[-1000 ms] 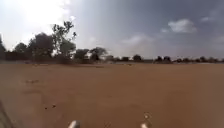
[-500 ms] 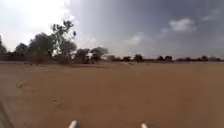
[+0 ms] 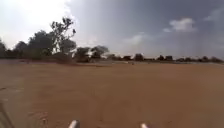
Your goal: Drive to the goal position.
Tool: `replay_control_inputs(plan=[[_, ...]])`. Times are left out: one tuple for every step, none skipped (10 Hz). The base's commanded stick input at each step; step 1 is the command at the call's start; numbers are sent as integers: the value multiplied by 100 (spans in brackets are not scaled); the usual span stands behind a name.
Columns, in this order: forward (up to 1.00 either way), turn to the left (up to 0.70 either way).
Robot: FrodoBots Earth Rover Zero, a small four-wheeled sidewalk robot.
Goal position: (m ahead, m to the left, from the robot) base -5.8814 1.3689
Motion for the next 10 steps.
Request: replay_control_inputs(plan=[[100,0],[100,0],[100,0],[100,0],[100,0],[100,0],[100,0],[100,0],[100,0],[100,0]])
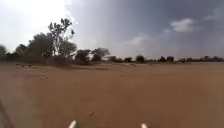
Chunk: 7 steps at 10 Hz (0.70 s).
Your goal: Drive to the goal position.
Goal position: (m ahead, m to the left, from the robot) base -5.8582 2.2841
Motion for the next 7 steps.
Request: replay_control_inputs(plan=[[100,0],[100,0],[100,0],[100,0],[100,0],[100,0],[100,0]])
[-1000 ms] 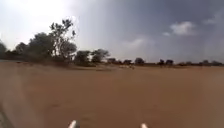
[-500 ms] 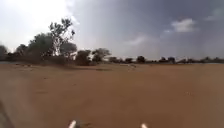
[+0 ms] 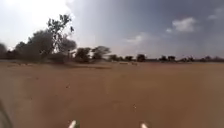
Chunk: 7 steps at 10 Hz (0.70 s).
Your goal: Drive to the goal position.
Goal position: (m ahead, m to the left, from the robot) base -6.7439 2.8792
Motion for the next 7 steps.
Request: replay_control_inputs(plan=[[100,0],[100,0],[100,0],[100,0],[100,0],[100,0],[100,0]])
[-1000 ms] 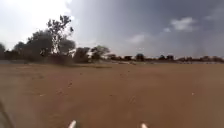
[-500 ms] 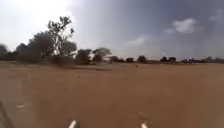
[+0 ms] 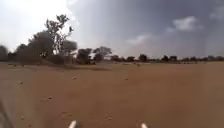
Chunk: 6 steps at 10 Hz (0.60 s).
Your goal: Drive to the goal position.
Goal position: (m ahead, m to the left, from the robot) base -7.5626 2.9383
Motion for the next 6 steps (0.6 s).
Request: replay_control_inputs(plan=[[100,0],[100,0],[100,0],[100,0],[100,0],[100,0]])
